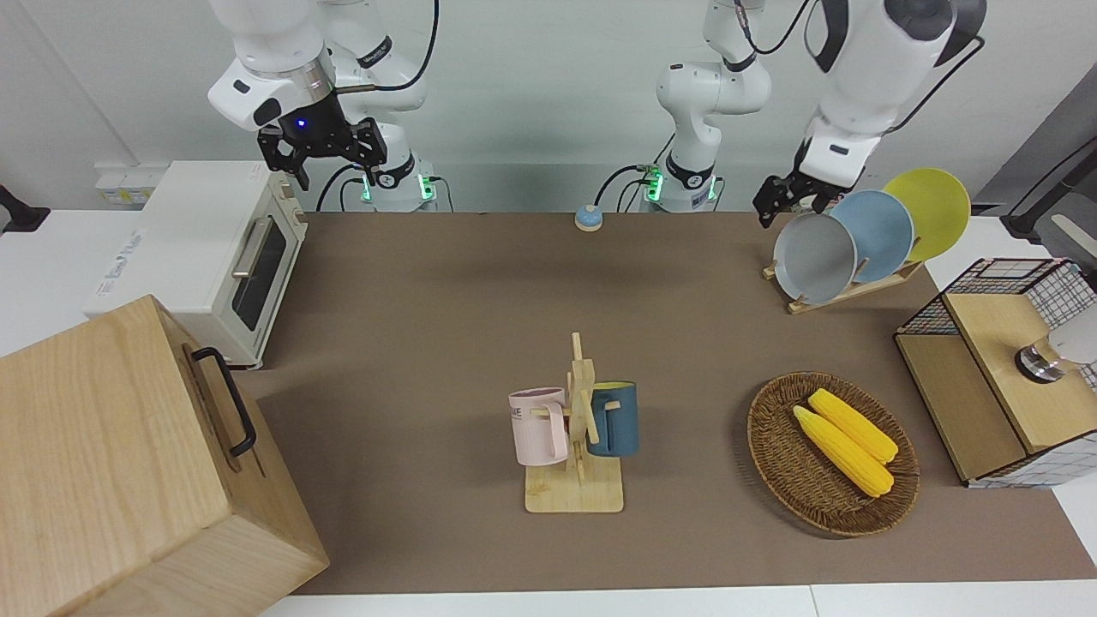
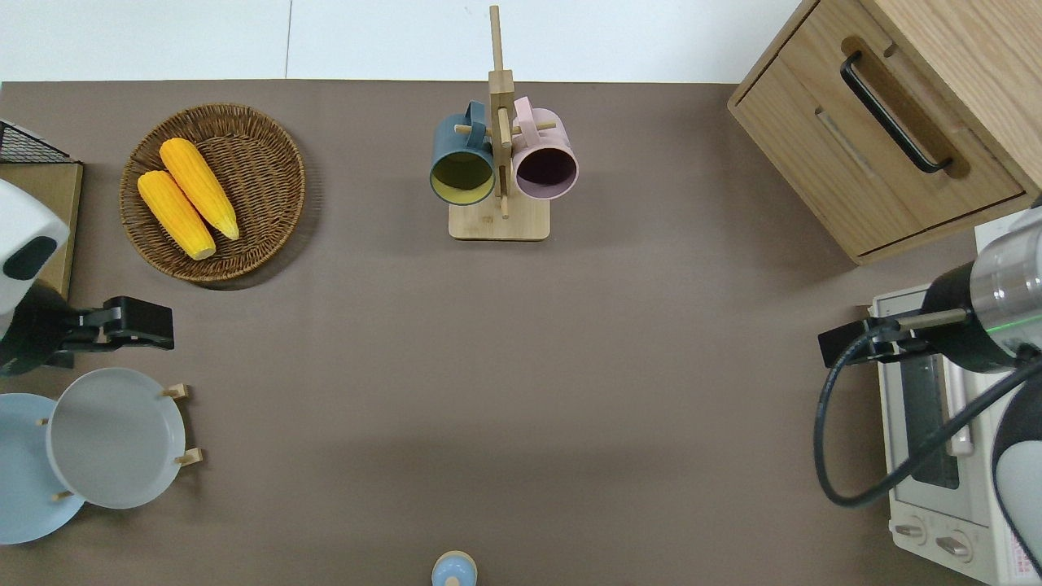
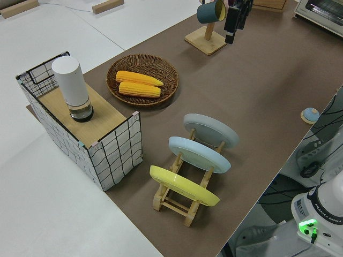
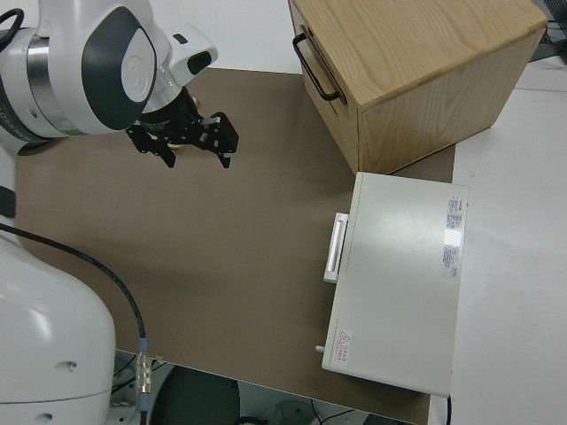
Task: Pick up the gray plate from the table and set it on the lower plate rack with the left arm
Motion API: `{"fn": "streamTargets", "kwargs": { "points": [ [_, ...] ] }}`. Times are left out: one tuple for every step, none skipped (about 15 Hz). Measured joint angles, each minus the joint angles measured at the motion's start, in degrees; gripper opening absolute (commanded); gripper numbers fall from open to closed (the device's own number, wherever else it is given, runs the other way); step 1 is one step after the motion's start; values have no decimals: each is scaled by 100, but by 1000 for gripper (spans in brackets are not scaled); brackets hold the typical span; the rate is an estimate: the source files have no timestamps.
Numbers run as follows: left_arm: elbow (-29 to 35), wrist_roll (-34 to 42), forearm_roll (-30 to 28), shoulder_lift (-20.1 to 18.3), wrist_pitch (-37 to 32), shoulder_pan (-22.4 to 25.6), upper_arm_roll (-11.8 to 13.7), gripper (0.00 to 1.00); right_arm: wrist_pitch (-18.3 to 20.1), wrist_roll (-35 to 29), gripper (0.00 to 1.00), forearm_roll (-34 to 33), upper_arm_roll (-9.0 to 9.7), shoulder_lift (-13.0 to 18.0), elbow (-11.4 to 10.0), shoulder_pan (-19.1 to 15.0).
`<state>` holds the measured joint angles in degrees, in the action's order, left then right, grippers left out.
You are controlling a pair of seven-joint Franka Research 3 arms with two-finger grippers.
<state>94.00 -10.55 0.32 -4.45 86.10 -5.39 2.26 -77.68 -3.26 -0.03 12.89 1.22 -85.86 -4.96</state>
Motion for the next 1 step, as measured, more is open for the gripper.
{"fn": "streamTargets", "kwargs": {
  "points": [
    [-52,122,-16,-24,0,1,15,993,0,0,990,0,0,0,0,0]
  ]
}}
